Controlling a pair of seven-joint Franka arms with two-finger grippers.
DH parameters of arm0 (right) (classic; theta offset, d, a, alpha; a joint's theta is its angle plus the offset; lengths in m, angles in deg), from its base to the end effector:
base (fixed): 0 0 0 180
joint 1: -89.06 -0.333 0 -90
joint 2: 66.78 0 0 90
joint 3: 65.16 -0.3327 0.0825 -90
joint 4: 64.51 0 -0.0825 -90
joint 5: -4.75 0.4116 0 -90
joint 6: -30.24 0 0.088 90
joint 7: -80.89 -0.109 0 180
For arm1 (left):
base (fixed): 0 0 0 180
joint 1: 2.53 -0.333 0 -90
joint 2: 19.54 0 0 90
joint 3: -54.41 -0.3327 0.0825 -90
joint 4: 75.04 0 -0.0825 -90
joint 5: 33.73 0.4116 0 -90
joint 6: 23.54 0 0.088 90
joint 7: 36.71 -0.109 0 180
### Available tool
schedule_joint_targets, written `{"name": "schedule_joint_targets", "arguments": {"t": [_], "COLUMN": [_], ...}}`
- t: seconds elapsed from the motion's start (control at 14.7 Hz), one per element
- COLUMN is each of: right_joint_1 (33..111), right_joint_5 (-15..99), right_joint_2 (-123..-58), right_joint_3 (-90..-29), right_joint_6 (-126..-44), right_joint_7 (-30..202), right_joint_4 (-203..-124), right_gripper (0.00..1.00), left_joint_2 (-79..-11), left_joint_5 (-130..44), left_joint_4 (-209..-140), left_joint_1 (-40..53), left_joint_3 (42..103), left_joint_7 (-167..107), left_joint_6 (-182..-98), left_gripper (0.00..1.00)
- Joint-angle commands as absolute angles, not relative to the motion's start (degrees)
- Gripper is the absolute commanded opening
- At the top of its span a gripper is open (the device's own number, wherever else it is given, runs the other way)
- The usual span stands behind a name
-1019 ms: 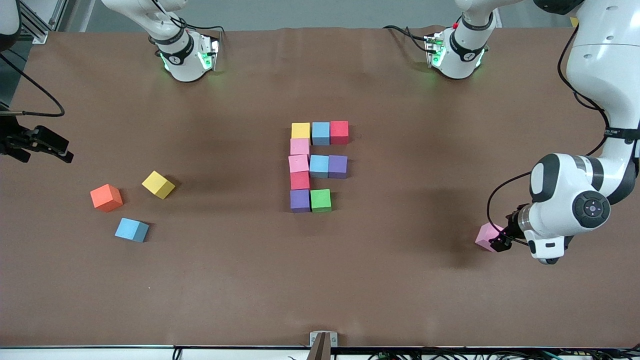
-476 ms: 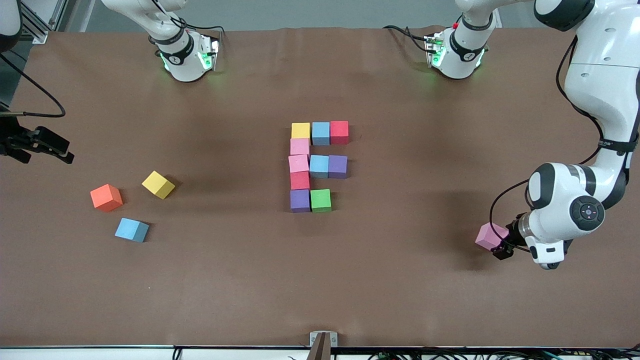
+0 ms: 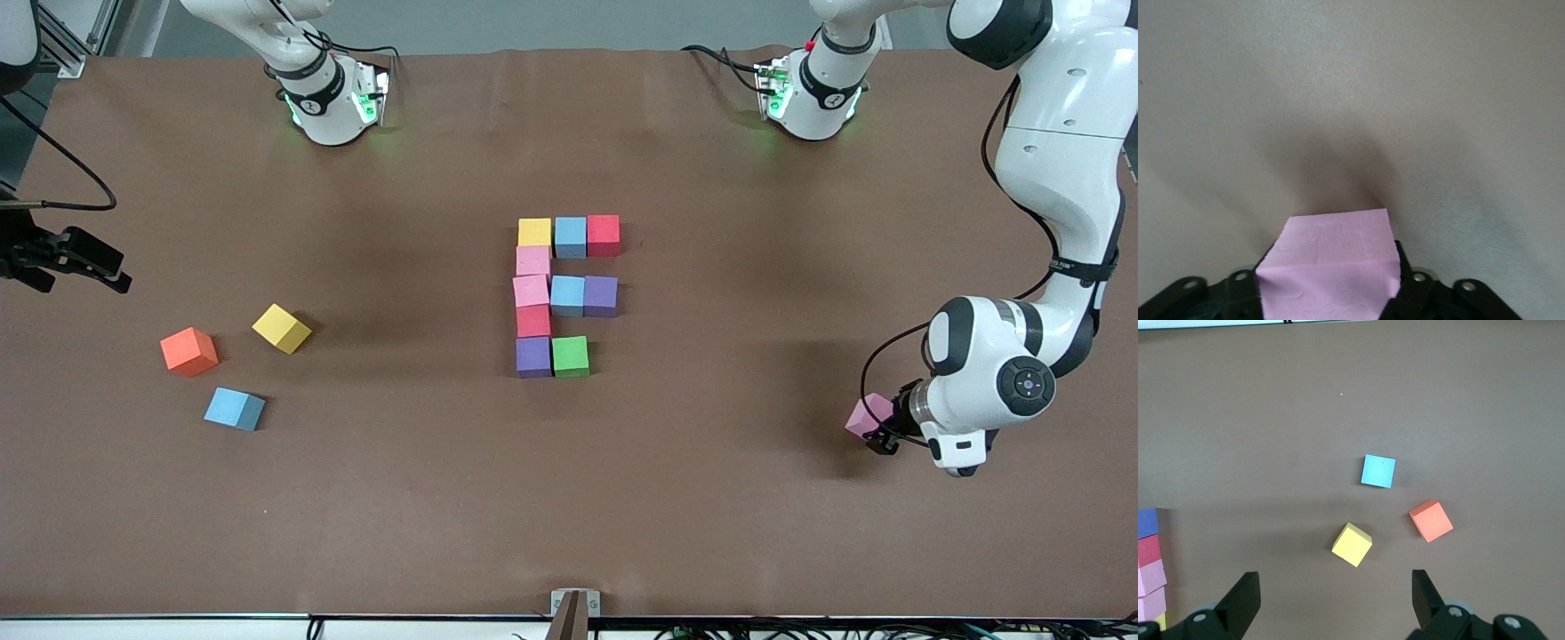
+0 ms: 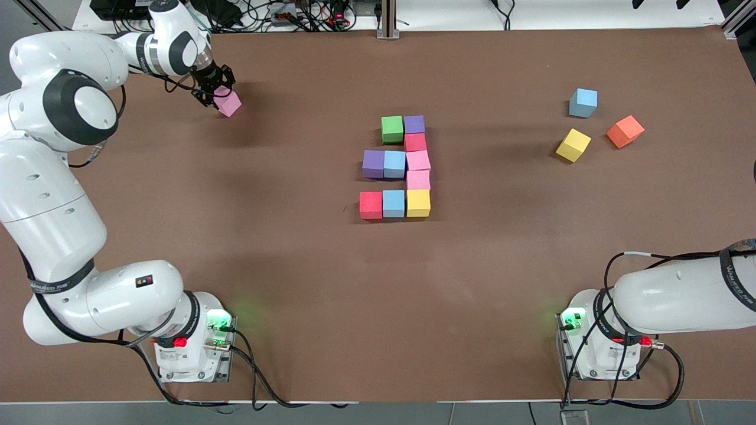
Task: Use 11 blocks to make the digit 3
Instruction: 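Carry the pink cube with the left gripper toward the green cube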
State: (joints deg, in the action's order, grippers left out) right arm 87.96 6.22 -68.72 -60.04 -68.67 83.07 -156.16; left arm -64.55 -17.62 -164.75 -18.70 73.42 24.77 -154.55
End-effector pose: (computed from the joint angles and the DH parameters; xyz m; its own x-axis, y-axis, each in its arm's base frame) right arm 0.6061 -0.0393 0.6190 0.9950 -0.0355 0.0936 -0.0338 -0.9992 -0.0190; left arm 0.7305 0.0043 0.1879 0.6014 0.7985 -0.0270 0.7988 -0.6016 0.0009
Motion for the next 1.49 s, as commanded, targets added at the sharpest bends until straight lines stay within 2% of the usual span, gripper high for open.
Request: {"name": "schedule_joint_targets", "arguments": {"t": [0.0, 0.14, 0.68, 1.43], "right_joint_1": [87.7, 87.7, 87.7, 89.4], "right_joint_5": [6.2, 6.2, 6.5, 6.9], "right_joint_2": [-68.8, -68.8, -69.0, -69.2], "right_joint_3": [-59.9, -59.9, -59.9, -60.1], "right_joint_6": [-68.7, -68.8, -69.1, -68.7], "right_joint_7": [82.6, 82.6, 82.5, 83.1], "right_joint_4": [-155.7, -155.7, -155.3, -153.4], "right_gripper": [1.00, 1.00, 1.00, 1.00], "left_joint_2": [-63.8, -63.5, -63.3, -64.9], "left_joint_5": [-17.4, -17.5, -17.5, -17.6], "left_joint_4": [-164.2, -164.2, -163.7, -163.0], "left_joint_1": [-17.0, -13.5, 4.7, 12.8], "left_joint_3": [76.3, 77.2, 77.5, 77.4], "left_joint_7": [33.0, 41.1, 78.1, 91.5], "left_joint_6": [-153.9, -153.8, -153.8, -154.6], "left_gripper": [0.26, 0.22, 0.22, 0.25]}}
